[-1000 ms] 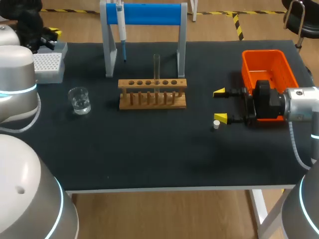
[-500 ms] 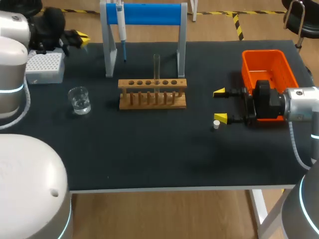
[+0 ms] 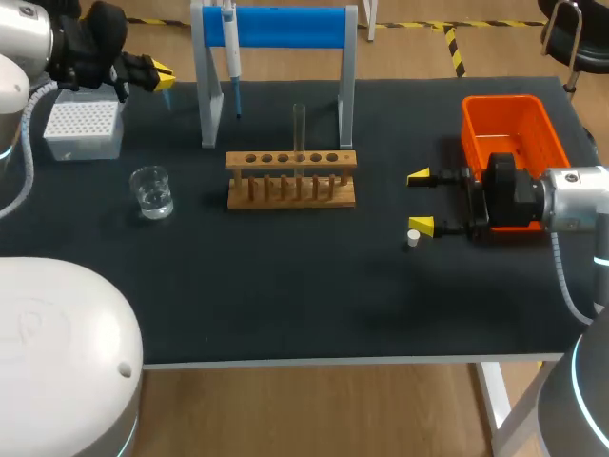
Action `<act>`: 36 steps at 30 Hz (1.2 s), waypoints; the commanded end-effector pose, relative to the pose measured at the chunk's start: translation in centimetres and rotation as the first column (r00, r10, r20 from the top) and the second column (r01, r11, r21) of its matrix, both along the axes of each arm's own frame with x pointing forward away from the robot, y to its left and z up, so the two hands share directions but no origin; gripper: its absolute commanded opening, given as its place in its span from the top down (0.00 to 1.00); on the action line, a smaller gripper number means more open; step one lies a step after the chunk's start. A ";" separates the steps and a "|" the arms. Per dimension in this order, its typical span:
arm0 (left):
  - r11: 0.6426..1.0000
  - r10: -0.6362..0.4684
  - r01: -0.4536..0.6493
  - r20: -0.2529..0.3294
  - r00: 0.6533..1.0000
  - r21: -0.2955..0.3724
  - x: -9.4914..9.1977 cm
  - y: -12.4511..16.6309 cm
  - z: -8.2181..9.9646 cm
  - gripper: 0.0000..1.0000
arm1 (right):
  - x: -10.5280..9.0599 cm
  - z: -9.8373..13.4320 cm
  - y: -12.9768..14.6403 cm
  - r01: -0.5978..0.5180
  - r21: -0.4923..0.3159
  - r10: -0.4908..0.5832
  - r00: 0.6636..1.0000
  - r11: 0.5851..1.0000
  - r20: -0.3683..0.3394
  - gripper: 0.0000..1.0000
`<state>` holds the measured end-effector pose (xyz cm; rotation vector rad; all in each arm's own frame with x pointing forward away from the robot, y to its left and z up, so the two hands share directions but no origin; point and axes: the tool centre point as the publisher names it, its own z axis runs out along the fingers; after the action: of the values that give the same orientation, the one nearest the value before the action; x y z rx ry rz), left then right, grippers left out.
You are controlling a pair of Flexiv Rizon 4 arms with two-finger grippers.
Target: Invert the test tube, pick up the pipette, mount the tip to pipette, aspirate from beaker and dispense into the tube, eject the tip, return the pipette, and cap with the stopper.
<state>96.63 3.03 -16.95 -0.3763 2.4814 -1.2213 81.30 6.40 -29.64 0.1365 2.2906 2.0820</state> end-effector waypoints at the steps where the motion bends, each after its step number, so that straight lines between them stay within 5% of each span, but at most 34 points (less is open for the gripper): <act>1: 1.000 -0.003 0.003 -0.003 1.000 0.002 0.0 0.1 0.1 1.00 | -0.1 0.0 0.0 0.003 -0.002 -0.003 1.000 1.000 0.000 0.00; 4: 1.000 -0.003 0.003 -0.003 1.000 0.002 0.0 0.1 0.1 1.00 | -0.1 0.0 0.0 0.003 -0.002 -0.003 1.000 1.000 0.000 0.00; 11: 0.996 -0.086 0.085 -0.061 0.994 -0.022 -4.1 -5.1 0.1 1.00 | -0.1 0.0 0.0 0.003 -0.002 -0.003 1.000 1.000 0.000 0.00; 18: 0.990 -0.138 0.136 -0.051 0.989 -0.038 -7.1 -9.7 1.9 1.00 | -0.1 0.0 0.0 0.003 -0.002 -0.003 1.000 1.000 0.000 0.00; 29: 0.987 -0.161 0.162 -0.068 0.985 0.004 -9.8 -15.2 4.0 1.00 | -0.1 0.0 0.0 0.003 -0.002 -0.003 1.000 1.000 0.000 0.00; 36: 0.986 -0.164 0.166 -0.130 0.978 0.000 -10.9 -17.5 4.1 1.00 | -0.1 0.0 0.0 0.003 -0.002 -0.003 1.000 1.000 0.000 0.00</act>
<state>85.52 -13.60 -13.07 -0.2532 2.6600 -1.3022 81.30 6.40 -29.64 0.1365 2.2905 2.0821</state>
